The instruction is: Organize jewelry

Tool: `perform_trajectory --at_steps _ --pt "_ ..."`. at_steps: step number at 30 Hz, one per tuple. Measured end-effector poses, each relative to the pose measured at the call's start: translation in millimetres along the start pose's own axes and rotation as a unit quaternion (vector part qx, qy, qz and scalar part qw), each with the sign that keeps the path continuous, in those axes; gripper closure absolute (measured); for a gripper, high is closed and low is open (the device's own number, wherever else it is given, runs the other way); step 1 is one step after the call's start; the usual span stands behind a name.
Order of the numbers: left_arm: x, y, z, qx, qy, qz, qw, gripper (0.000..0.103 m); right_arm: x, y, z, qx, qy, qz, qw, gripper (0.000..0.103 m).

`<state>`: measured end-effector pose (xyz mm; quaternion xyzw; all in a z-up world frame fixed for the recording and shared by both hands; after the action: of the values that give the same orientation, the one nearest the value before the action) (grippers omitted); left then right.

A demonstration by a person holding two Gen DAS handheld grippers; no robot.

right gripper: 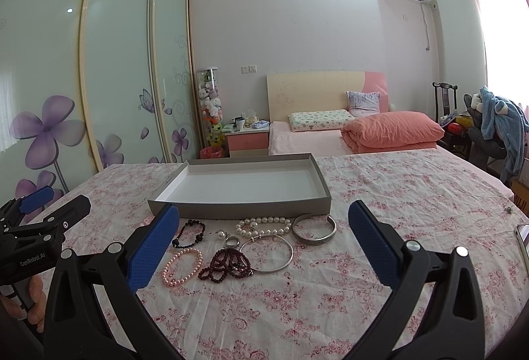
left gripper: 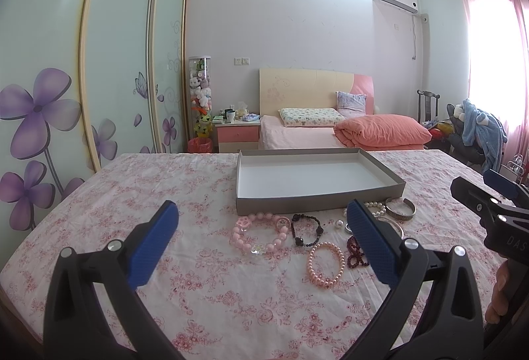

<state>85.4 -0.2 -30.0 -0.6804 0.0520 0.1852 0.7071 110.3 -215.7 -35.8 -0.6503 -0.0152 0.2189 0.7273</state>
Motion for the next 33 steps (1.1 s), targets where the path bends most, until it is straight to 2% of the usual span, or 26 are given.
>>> perform_trajectory --at_steps 21,26,29,33 --pt "6 8 2 0.005 -0.005 0.008 0.9999 0.004 4 4 -4 0.006 -0.002 0.01 1.0 0.002" --pt "28 18 1 0.02 -0.009 0.046 0.9987 0.004 23 10 -27 0.03 0.014 0.049 0.998 0.002" --pt "50 24 2 0.028 -0.006 0.088 0.9957 0.004 44 18 -46 0.05 0.029 0.098 0.993 0.002" --pt "79 35 0 0.028 0.01 0.148 0.9886 0.004 73 36 -73 0.081 0.049 0.17 0.981 0.002"
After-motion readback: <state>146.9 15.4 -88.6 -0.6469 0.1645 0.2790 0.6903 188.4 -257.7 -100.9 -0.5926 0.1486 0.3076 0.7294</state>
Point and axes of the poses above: each gripper's, at about its wrist camera, not at the fingertips, and x roughly the way its jaws point, z to its left, y to its underside, the point moved 9 cm from there along x, roughly the way its jaws point, and after that the axes turned 11 degrees about -y, right-handed, at the moved point
